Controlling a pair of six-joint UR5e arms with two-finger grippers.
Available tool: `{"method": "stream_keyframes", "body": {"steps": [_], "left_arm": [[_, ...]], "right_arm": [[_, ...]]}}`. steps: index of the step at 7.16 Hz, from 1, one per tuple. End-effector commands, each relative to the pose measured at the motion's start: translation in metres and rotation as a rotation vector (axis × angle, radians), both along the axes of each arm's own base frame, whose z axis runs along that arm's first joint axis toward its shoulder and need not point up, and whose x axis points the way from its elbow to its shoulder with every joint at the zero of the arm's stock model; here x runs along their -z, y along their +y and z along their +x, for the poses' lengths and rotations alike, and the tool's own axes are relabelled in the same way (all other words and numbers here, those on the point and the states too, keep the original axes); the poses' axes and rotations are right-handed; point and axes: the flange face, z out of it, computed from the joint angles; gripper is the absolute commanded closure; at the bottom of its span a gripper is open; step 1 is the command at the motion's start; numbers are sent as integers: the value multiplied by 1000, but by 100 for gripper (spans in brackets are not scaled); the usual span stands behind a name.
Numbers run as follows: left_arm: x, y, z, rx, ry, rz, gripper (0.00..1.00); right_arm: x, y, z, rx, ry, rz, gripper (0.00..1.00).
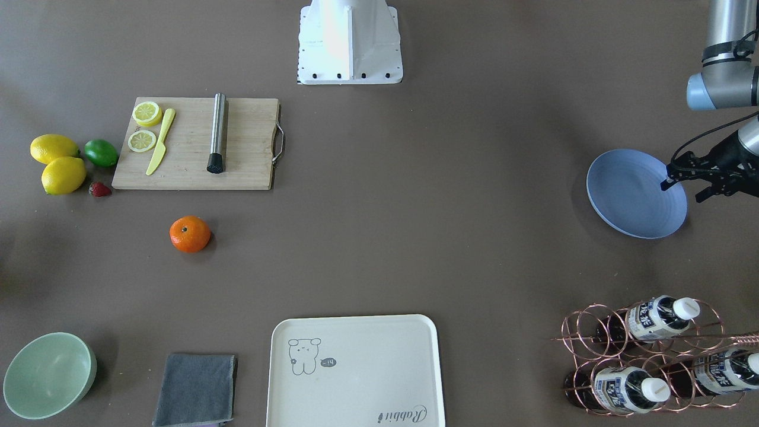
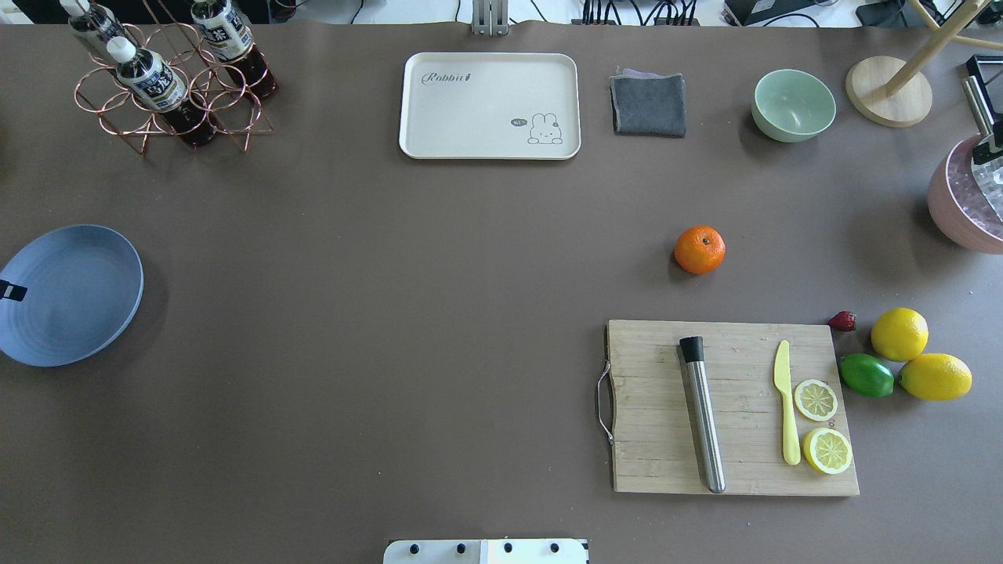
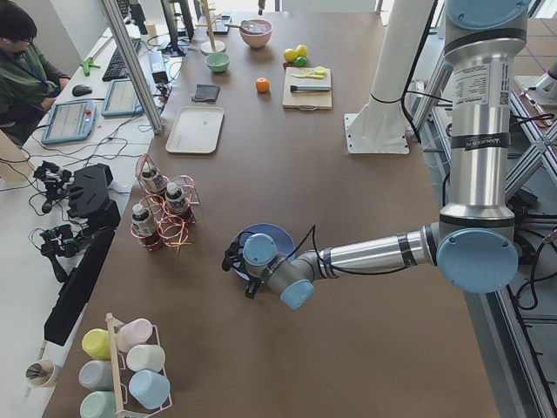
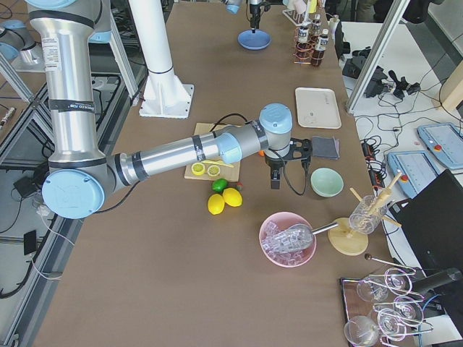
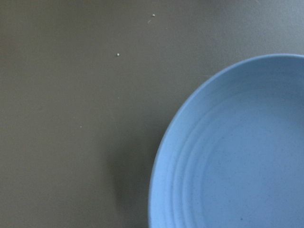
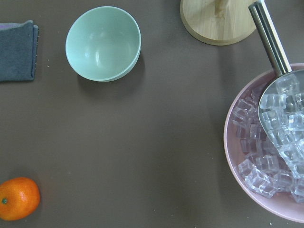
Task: Pick orange to plate
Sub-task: 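Hook the blue plate rim with the left gripper and drag it toward the table center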
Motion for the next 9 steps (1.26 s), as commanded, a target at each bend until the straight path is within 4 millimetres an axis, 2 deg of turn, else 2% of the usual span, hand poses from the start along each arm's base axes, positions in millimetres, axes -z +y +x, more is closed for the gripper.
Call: {"method": "stream_keyframes", "body": {"steps": [1, 2, 3, 5, 7, 8, 9], "left_arm": [[-4, 3, 16, -33, -2, -7, 8], [-6, 6, 15, -35, 6, -1, 51], [-7, 6, 15, -35, 7, 2, 100], [-5, 5, 15, -29, 13, -5, 100], [9, 3, 7, -25, 93, -71, 100], [22, -2, 2, -22, 117, -55, 100], [26, -2, 3, -32, 130, -56, 100]], "right_arm": [[1, -3, -5, -5, 19, 3, 0], [1, -2, -5, -13, 18, -5, 0], [1, -3, -4, -17, 26, -5, 0], [1, -3, -4, -17, 27, -4, 0], [2, -3, -4, -15, 23, -1, 0], [5, -2, -4, -17, 23, 6, 0], [5, -1, -4, -17, 23, 4, 0]]}}
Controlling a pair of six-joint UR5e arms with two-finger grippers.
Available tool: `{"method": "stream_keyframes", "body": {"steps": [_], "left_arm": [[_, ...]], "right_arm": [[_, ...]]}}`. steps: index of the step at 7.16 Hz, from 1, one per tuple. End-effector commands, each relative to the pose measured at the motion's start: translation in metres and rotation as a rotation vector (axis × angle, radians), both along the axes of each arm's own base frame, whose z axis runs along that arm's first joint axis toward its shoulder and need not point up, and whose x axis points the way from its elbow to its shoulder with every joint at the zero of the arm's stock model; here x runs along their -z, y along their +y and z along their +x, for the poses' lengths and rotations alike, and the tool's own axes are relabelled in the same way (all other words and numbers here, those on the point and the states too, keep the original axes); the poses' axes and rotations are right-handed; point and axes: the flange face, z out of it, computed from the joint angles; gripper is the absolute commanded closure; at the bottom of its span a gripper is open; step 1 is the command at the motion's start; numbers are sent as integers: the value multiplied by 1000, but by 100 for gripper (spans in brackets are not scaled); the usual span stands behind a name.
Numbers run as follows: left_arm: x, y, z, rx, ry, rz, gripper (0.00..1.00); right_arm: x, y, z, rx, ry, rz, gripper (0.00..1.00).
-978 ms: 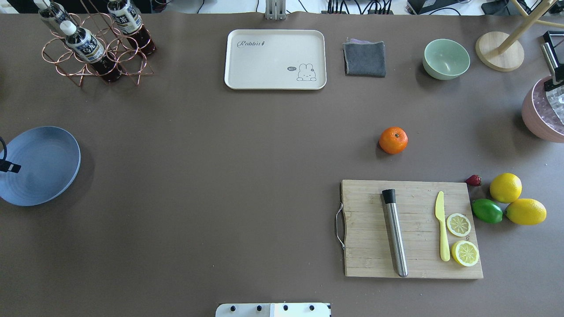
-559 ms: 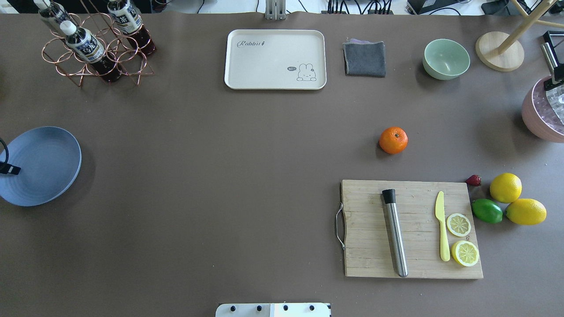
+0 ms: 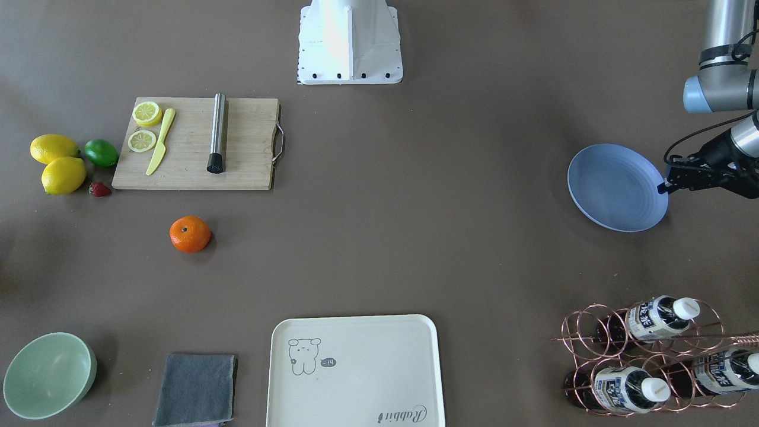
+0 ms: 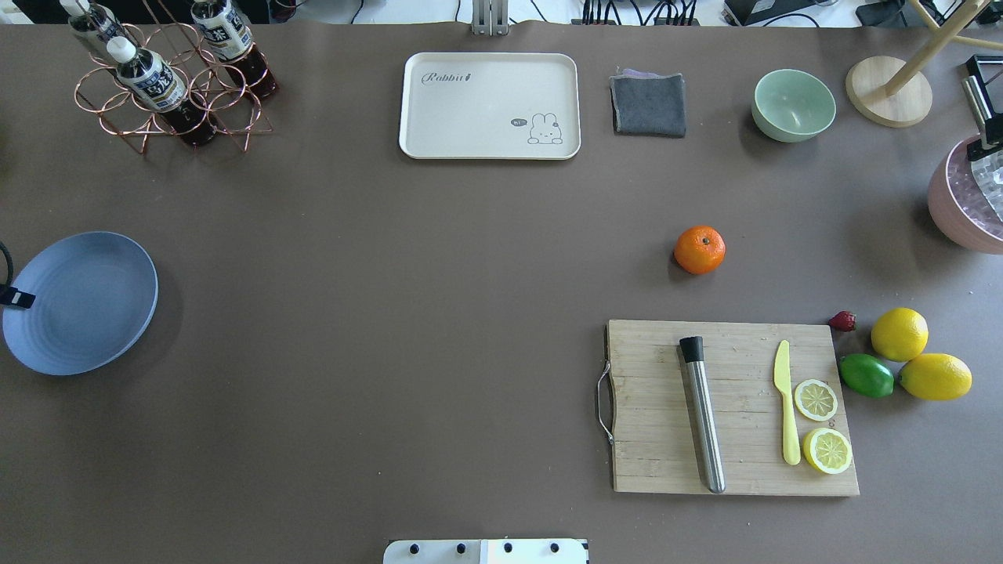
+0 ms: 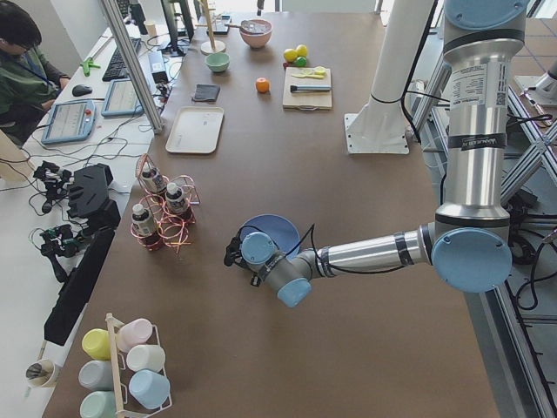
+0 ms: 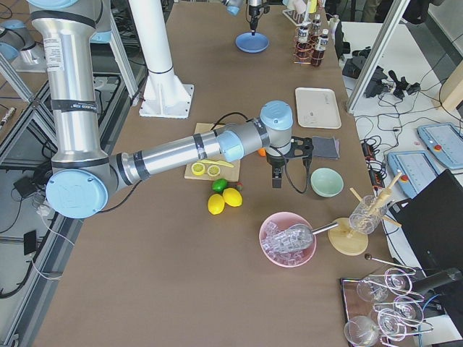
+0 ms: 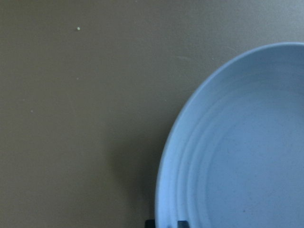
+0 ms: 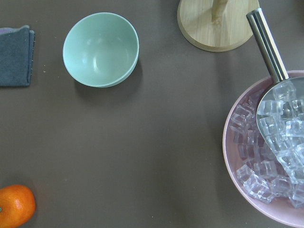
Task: Pick orange to plate
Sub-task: 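Hook the blue plate rim with the left gripper and drag it toward the table center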
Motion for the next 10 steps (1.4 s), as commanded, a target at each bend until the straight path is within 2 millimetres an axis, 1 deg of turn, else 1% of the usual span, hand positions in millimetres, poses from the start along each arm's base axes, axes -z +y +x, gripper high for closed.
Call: {"method": "stream_keyframes", "body": {"steps": [1, 2, 3, 4, 5, 6, 8, 9, 10], "left_arm": [[14, -3, -1, -11, 37, -2, 100], [27, -6, 1, -42, 84, -5, 100], [63, -13, 3, -12, 134, -47, 100], [111, -23, 9, 51, 173, -101, 100], [153, -25, 31, 65, 205, -130, 100], [188, -21, 76, 74, 209, -129, 100], [271, -14, 169, 115, 267, -183, 100], [296, -1, 214, 123, 281, -206, 100], [334, 3, 259, 158, 283, -219, 100]], "right_arm": [[2, 1, 0, -1, 1, 4, 0], [6, 1, 0, 0, 0, 12, 0], [12, 0, 0, -1, 0, 23, 0], [17, -2, -10, 15, -2, 31, 0], [19, -1, -25, 36, -4, 28, 0], [27, -4, -38, 32, -17, 10, 0], [50, -11, -67, 21, -40, -20, 0], [63, -13, -83, -3, -42, -42, 0], [75, -14, -101, -24, -36, -54, 0]]}}
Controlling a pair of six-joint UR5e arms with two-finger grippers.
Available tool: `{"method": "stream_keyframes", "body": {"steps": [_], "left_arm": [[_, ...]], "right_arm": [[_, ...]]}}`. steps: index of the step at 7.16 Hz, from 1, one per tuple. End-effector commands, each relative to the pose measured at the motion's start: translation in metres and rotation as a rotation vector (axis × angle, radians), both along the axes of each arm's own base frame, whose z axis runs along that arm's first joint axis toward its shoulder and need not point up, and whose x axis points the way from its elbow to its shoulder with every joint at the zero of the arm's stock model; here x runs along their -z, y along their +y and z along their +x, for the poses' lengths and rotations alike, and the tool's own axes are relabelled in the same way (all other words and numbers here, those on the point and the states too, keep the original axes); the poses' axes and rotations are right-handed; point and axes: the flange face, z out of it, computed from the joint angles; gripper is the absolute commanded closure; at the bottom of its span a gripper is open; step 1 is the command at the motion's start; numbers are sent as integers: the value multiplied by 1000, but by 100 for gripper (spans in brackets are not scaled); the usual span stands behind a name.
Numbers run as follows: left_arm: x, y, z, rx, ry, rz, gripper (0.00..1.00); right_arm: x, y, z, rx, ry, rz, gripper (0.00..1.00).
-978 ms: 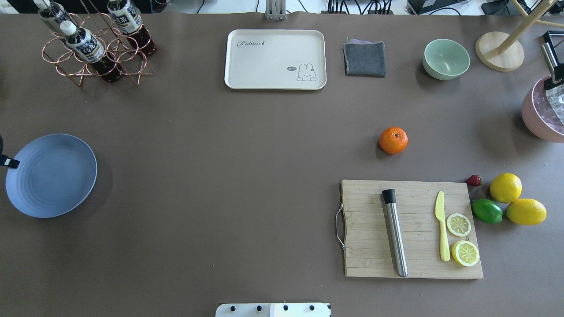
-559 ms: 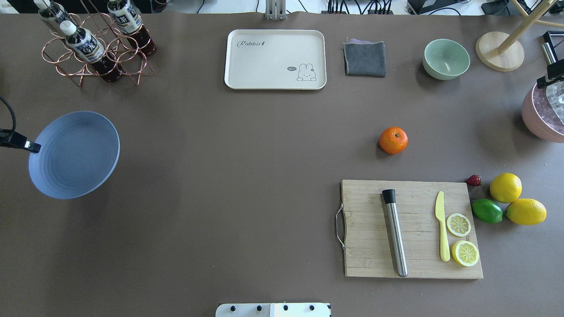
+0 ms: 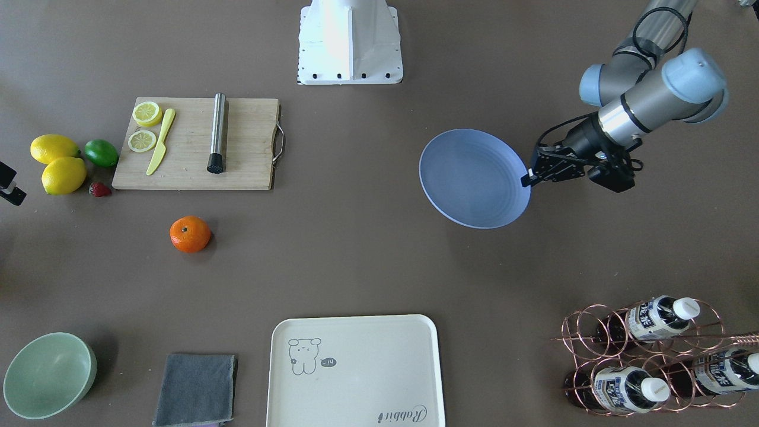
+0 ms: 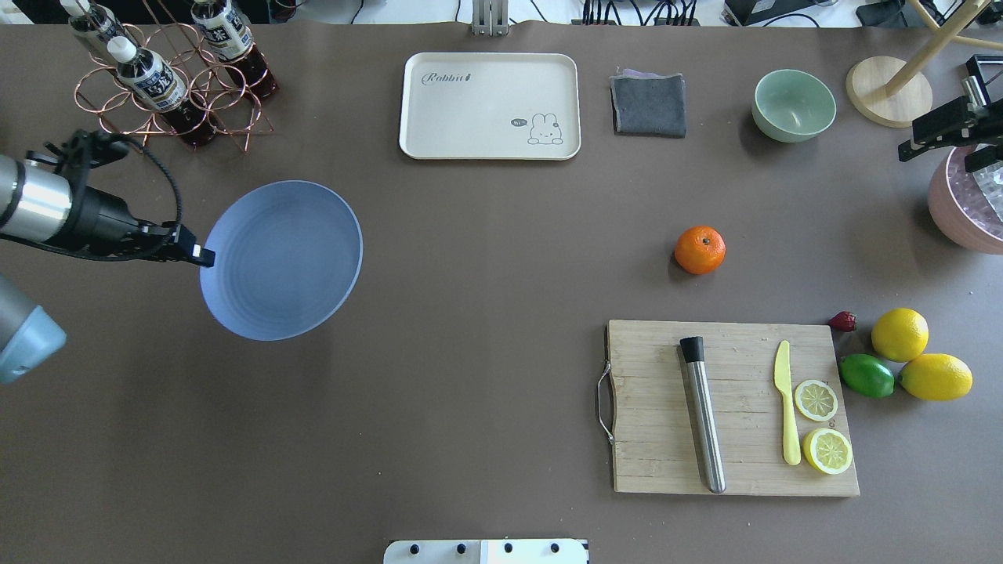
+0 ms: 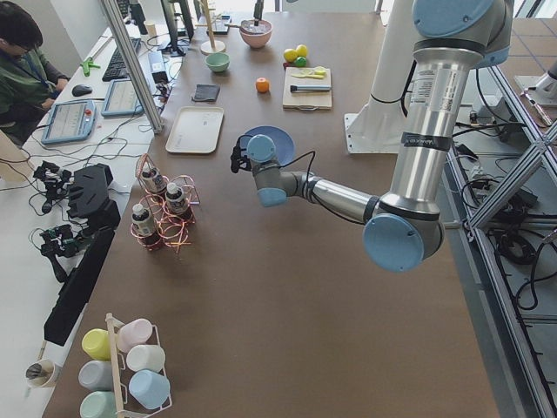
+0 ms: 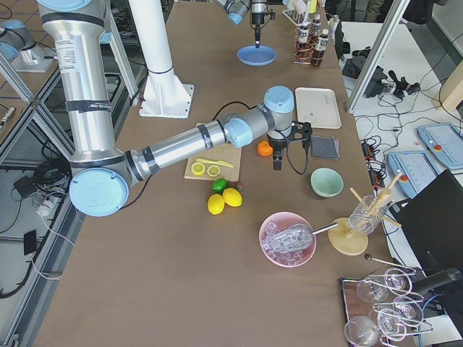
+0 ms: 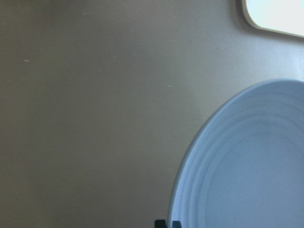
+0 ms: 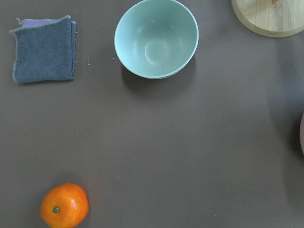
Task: Pick orange to plate
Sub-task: 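Push the plate farther inward with the left gripper while the right arm reaches out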
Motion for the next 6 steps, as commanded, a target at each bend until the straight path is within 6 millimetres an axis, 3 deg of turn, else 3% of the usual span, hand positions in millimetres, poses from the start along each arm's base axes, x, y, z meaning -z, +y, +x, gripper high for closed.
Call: {"method": "stream_keyframes", "body": {"steps": [1, 2, 3, 4, 6], "left_arm": [[85, 24, 96, 45, -8, -44, 100], [122, 41, 127, 65, -47, -40, 100], [144, 55, 149, 92, -100, -39, 100], [155, 61, 167, 99, -134, -41, 100], [147, 60, 180, 122, -192, -45, 100]], "right_arm": [[24, -1, -36, -25, -8, -36, 0], [27, 0, -52, -32, 7, -39, 0], [33, 1, -68, -17, 14, -28, 0], [35, 4, -81, -8, 10, -41, 0], [47, 8, -105, -28, 7, -67, 0]]}}
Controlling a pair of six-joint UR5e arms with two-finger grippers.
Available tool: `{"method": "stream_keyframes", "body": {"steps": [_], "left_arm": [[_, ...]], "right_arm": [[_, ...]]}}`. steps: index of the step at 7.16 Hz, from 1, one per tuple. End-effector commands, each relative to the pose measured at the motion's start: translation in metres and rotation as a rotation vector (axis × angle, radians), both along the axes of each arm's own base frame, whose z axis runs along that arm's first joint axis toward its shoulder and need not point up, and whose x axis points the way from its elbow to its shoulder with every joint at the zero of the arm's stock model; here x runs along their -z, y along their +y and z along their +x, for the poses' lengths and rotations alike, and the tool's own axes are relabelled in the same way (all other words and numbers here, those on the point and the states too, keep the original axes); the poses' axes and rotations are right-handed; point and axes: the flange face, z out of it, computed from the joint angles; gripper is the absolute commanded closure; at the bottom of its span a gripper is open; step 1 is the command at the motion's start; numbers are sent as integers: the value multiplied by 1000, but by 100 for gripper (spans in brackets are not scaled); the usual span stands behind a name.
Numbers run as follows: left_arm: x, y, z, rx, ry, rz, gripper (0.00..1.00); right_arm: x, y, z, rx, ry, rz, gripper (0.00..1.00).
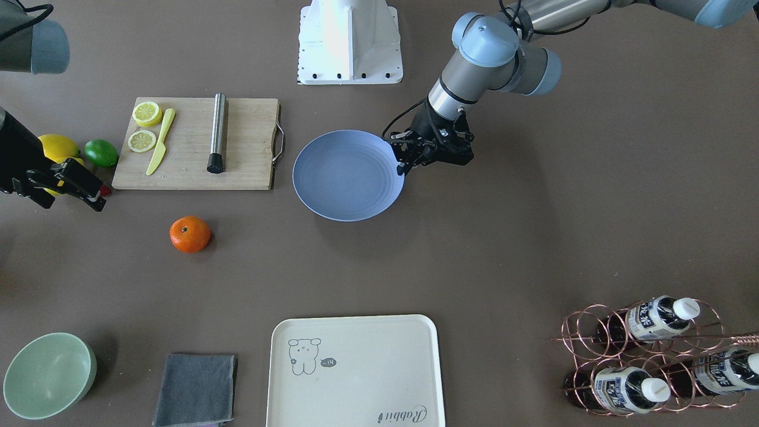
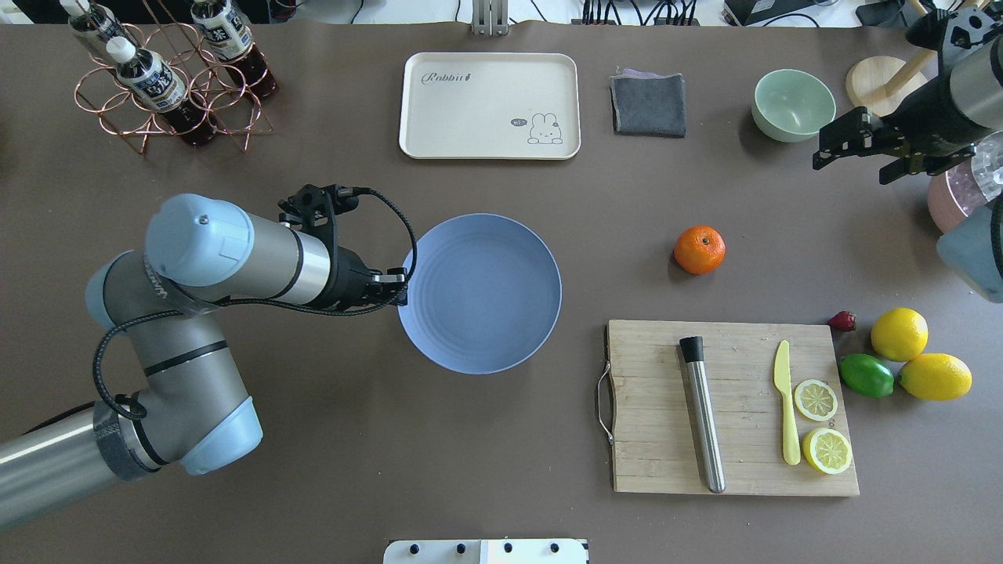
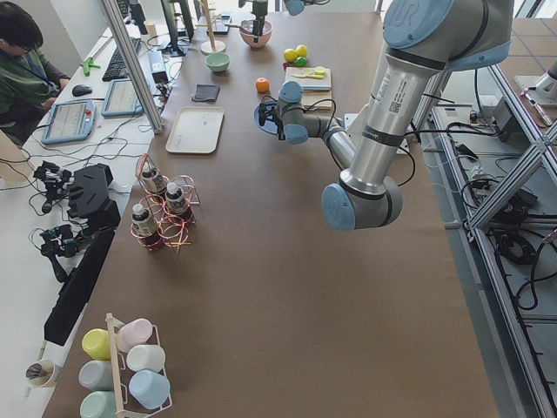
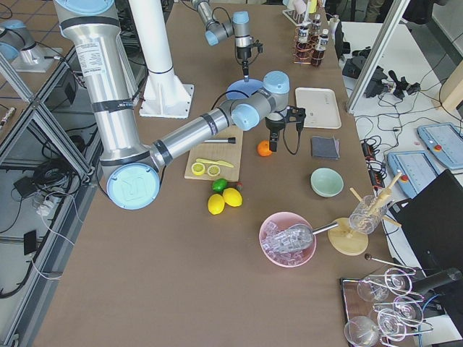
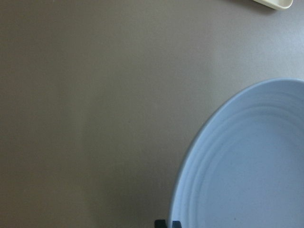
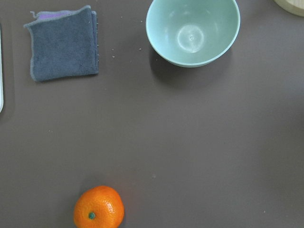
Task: Pick orange to plate
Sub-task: 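Push the plate farther inward with the left gripper while the right arm reaches out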
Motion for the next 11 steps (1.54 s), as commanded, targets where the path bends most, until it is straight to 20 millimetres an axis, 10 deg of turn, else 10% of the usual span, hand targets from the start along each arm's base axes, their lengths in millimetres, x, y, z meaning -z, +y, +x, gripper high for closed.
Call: {"method": "stream_keyframes", "body": {"steps": [1, 3, 5, 11], "left_arm": [[-3, 2, 12, 6, -33, -2, 100], [2, 27, 35, 5, -39, 23, 100], [2, 26, 39, 19, -46, 36, 3], [1, -40, -20, 30, -44, 73, 2]], "right_arm": [[5, 4, -16, -7, 0, -16, 0], [5, 7, -25, -1, 7, -16, 0], [10, 6, -34, 7, 7, -8, 0], [16, 30, -122, 36, 88, 34, 0]]}}
